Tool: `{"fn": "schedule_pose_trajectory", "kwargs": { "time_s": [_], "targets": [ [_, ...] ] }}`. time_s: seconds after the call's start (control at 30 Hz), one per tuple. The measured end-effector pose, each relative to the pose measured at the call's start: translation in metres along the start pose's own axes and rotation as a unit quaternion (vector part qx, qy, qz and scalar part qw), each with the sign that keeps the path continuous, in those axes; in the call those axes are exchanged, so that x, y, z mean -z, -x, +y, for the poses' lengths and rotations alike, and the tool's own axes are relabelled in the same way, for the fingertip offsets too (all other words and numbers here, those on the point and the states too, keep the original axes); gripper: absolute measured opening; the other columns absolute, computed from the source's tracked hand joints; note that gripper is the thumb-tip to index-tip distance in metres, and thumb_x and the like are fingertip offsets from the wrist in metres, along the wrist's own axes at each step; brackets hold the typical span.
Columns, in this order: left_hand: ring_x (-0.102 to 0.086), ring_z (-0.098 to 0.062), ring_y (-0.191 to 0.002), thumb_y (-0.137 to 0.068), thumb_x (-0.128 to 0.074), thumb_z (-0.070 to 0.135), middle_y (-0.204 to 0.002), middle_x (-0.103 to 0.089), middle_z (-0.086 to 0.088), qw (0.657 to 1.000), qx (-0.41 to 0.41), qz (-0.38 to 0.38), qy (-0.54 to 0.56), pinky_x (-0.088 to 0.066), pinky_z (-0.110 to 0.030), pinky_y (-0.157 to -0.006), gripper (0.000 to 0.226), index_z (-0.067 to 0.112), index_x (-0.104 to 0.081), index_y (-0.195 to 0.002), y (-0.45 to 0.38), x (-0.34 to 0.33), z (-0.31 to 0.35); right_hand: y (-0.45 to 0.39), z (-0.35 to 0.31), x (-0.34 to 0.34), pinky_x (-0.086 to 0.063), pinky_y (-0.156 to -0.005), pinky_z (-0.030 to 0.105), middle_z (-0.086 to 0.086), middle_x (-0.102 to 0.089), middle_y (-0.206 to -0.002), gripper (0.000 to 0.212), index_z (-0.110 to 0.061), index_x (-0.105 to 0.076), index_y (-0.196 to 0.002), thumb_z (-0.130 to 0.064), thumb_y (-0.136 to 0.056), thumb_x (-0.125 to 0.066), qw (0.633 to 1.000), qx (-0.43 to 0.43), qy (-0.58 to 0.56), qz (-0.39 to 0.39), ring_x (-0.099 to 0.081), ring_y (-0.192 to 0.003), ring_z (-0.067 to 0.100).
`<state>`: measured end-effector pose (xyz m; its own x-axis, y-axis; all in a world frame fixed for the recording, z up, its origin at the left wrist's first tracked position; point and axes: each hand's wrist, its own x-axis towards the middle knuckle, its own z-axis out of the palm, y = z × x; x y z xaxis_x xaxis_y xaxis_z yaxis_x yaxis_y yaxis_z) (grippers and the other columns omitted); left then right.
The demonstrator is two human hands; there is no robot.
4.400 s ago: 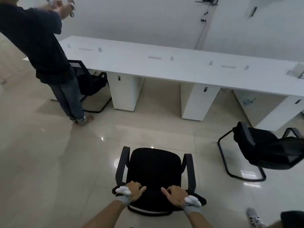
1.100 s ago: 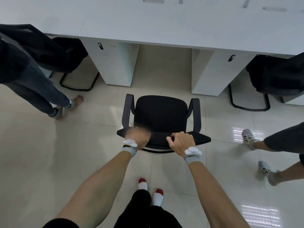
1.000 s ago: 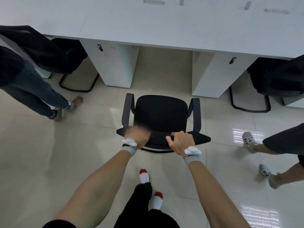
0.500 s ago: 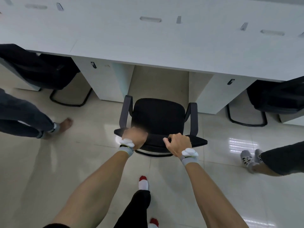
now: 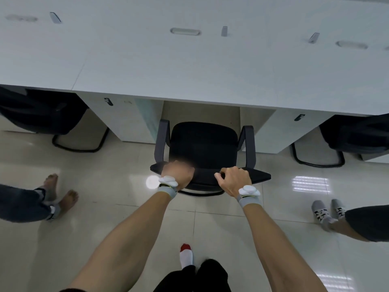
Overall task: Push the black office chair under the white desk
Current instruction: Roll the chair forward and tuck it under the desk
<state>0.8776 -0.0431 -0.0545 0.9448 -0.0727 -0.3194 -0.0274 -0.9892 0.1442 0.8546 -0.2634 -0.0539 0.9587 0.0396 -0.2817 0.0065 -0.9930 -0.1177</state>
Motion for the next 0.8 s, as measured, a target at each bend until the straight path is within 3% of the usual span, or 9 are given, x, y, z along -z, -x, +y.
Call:
{"fn": "schedule_pose_trajectory", "kwargs": {
  "time_s": [0.27, 0.5, 0.8],
  "targets": [
    [-0.057, -0.035, -0.073, -0.105, -0.044, 0.038, -0.076, -0.063, -0.007, 1.0, -0.002, 0.001, 0.015, -0.043, -0.036, -0.069, 0.049, 0.011, -0.077, -0.082, -0.068, 0.02, 0.01, -0.072, 0.011, 0.023, -0.047, -0.076, 0.039, 0.01, -0.081, -0.094, 0.044, -0.024, -0.084, -0.107, -0.05, -0.106, -0.049, 1.0, -0.006, 0.002, 0.0, -0.075, -0.092, 0.039],
    [-0.057, -0.034, -0.07, -0.106, -0.043, 0.038, -0.074, -0.063, -0.007, 1.0, -0.009, 0.013, 0.022, -0.042, -0.035, -0.066, 0.05, 0.011, -0.065, -0.07, -0.128, 0.041, 0.017, -0.133, 0.02, 0.044, -0.056, -0.079, 0.04, 0.009, -0.08, -0.088, 0.044, -0.024, -0.085, -0.104, -0.049, -0.105, -0.049, 1.0, -0.01, -0.007, 0.002, -0.074, -0.087, 0.039],
    [-0.056, -0.032, -0.066, -0.106, -0.043, 0.039, -0.07, -0.062, -0.008, 1.0, -0.011, 0.017, 0.013, -0.04, -0.034, -0.063, 0.056, 0.005, -0.073, -0.074, -0.206, 0.067, 0.028, -0.212, 0.032, 0.074, -0.06, -0.082, 0.041, 0.009, -0.078, -0.083, 0.045, -0.023, -0.084, -0.1, -0.049, -0.105, -0.049, 1.0, -0.015, -0.01, -0.007, -0.074, -0.083, 0.038]
  ]
}}
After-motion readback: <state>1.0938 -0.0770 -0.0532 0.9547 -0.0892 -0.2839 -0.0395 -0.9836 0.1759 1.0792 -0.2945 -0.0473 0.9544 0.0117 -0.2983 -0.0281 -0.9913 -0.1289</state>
